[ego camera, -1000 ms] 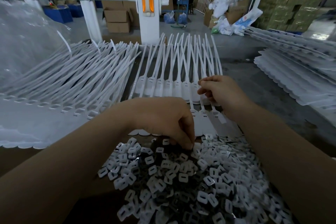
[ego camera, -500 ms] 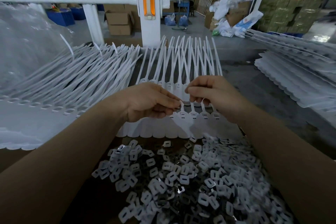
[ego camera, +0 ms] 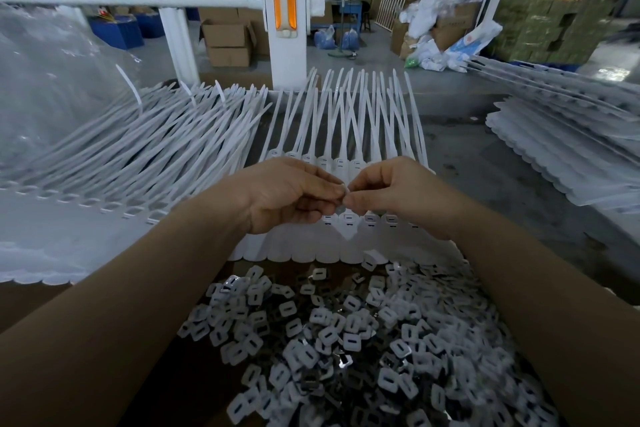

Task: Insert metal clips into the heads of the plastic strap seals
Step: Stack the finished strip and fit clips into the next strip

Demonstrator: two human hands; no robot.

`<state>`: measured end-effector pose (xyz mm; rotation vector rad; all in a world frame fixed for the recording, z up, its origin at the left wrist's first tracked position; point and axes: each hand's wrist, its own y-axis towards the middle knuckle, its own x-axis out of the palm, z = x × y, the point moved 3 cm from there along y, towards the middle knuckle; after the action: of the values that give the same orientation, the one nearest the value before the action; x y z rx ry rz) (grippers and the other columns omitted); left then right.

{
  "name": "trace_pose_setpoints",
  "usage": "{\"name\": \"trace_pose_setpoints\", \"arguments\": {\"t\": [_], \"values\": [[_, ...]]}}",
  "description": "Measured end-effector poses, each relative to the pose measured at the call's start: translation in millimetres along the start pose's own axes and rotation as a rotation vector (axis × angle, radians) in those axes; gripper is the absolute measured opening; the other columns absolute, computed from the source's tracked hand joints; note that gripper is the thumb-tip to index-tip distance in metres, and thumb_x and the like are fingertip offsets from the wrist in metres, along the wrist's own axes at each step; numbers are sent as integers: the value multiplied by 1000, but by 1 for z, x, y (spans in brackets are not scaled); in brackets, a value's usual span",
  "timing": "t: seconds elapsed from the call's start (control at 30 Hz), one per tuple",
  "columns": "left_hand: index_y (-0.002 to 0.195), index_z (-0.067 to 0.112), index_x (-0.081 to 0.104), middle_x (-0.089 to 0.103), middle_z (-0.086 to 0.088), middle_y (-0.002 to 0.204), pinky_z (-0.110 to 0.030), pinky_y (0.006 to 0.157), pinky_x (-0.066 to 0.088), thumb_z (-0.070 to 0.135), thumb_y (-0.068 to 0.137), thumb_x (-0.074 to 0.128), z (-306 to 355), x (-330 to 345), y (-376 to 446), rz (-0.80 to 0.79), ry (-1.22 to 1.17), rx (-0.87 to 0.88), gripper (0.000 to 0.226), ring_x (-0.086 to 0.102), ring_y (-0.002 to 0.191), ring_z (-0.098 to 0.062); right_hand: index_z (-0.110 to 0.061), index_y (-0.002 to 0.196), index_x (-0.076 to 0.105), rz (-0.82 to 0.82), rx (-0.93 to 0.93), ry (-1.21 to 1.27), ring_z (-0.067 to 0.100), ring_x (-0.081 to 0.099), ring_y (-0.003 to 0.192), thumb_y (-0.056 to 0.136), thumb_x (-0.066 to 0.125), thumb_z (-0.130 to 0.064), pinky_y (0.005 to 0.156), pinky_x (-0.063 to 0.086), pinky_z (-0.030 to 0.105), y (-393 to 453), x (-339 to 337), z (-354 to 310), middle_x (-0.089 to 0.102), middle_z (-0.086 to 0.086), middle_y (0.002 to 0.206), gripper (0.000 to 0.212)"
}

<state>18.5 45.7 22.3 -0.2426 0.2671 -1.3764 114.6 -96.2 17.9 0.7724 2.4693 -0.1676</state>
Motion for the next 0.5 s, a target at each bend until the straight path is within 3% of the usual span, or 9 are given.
{"name": "trace_pose_setpoints", "arguments": {"t": [0.07, 0.23, 0.5], "values": [[85, 9, 69, 70, -4, 70, -18, 54, 53, 6, 84, 69, 0, 1, 0, -4, -11, 2, 4, 64, 59, -9, -24, 78, 76, -4, 9, 3, 6, 65, 70, 78, 79, -28, 71, 52, 31, -1, -1, -1, 74, 0, 77, 5], [83, 7, 64, 70, -7, 73, -23, 54, 54, 4, 92, 59, 0, -2, 2, -4, -64, -14, 11, 65, 59, -13, -22, 76, 75, 31, 0, 43, -4, 57, 53, 82, 76, -23, 44, 39, 8, -1, -3, -4, 73, 2, 72, 7], [81, 11, 55, 65, -3, 70, -20, 48, 47, 6, 89, 47, 0, 3, 1, -80, 8, -35, 12, 57, 56, -10, -18, 78, 73, 59, -21, 141, -6, 59, 52, 82, 76, -18, 44, 39, 5, -2, -6, -2, 72, -3, 67, 5]]}}
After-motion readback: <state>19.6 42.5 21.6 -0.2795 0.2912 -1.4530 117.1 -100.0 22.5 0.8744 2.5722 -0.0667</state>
